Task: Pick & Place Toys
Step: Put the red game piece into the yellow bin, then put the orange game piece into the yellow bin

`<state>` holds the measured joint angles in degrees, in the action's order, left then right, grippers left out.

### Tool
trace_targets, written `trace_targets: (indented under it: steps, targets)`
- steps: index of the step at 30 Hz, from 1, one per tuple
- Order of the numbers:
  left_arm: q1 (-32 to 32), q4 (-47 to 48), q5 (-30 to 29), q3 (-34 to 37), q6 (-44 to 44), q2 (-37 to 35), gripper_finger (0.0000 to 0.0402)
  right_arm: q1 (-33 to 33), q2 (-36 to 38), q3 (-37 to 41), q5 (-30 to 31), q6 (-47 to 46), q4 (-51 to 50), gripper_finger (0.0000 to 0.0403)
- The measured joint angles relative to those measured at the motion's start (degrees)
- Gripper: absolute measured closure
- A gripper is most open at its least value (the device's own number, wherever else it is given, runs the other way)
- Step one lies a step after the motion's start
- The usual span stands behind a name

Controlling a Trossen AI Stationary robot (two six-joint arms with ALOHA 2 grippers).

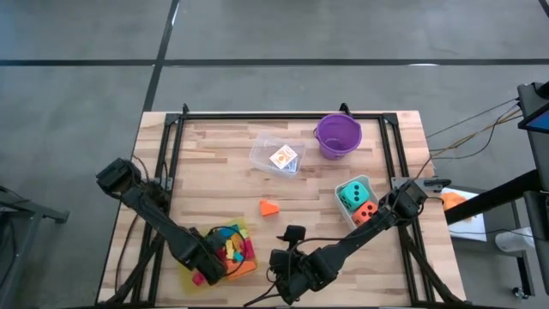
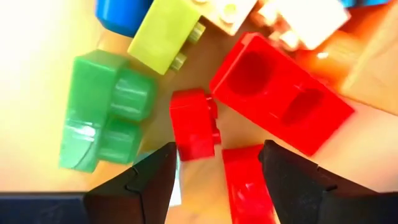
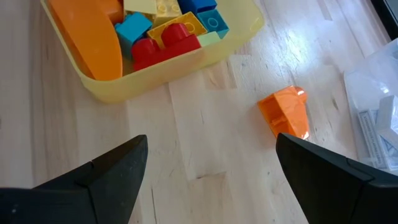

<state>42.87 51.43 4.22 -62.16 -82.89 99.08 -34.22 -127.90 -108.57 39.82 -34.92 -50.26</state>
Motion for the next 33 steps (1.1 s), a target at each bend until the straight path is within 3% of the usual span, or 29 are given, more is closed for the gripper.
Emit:
trace_targets:
  steps: [7,13,20,26,33]
  targets:
    - [0.2,3.8,-2.6,-0.2,0.0,-5.7,0.0174,0.0,0.0,0.0,-2.8,2.4,0.0,0.0052]
    - [0.8,4.3,-9.7,-0.2,0.2,-12.6,0.0174,0.7,0.0,0.0,-2.4,9.5,-0.1,0.0052]
    - [0.5,4.3,-13.8,-0.2,2.4,-17.5,0.0174,7.9,0.0,0.5,-3.6,9.2,-3.7,0.0052]
    - [0.5,5.6,-15.4,-0.2,5.4,-20.3,0.0174,14.1,0.0,4.0,-11.7,15.2,-1.8,0.0052]
    - [0.7,7.0,-17.7,-0.1,8.9,-21.8,0.0173,17.7,0.0,7.1,-13.2,22.2,0.0,0.0052]
